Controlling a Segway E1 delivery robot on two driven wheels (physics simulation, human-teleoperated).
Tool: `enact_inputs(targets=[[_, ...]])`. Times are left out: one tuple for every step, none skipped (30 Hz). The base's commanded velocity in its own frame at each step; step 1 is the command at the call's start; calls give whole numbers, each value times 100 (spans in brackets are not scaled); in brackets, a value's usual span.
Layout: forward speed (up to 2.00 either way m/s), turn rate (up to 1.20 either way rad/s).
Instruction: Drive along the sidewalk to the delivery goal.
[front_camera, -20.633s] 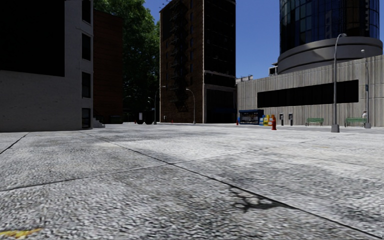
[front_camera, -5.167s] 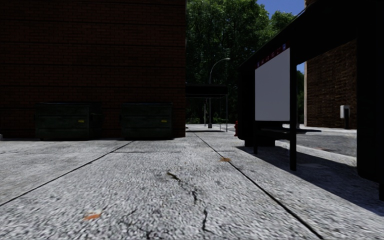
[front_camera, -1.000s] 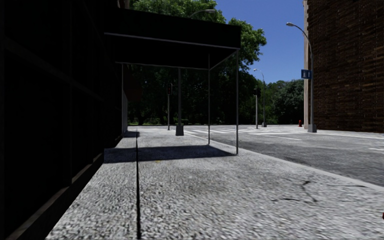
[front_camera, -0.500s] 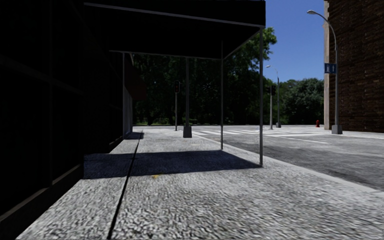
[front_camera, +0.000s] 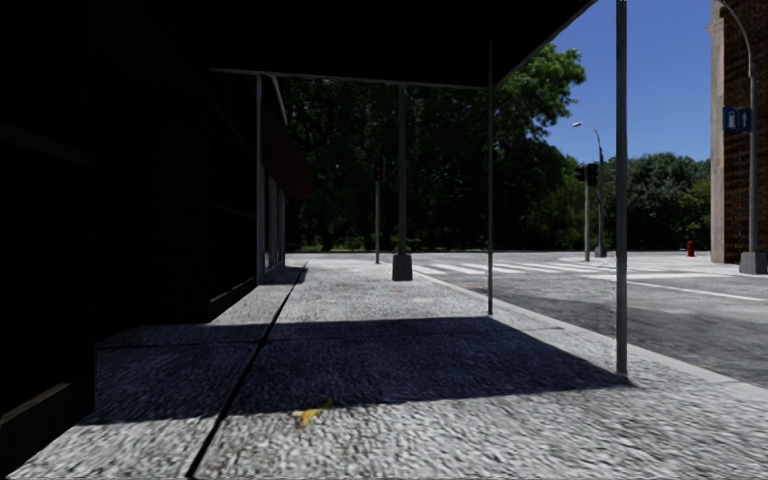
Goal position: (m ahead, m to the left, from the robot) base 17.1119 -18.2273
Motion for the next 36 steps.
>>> enact_inputs(targets=[[200,31],[200,32],[200,32],[200,32],[200,32],[200,32],[200,32],[200,32],[200,32],[200,32],[200,32],[200,32],[200,32],[200,32],[200,32],[200,32],[200,32],[200,32],[200,22],[200,7],[200,0],[200,0],[200,0],[200,0],[200,0],[200,0],[200,0],[200,0],[200,0],[200,0],[200,0],[200,0],[200,0],[200,0],[200,0],[200,0]])
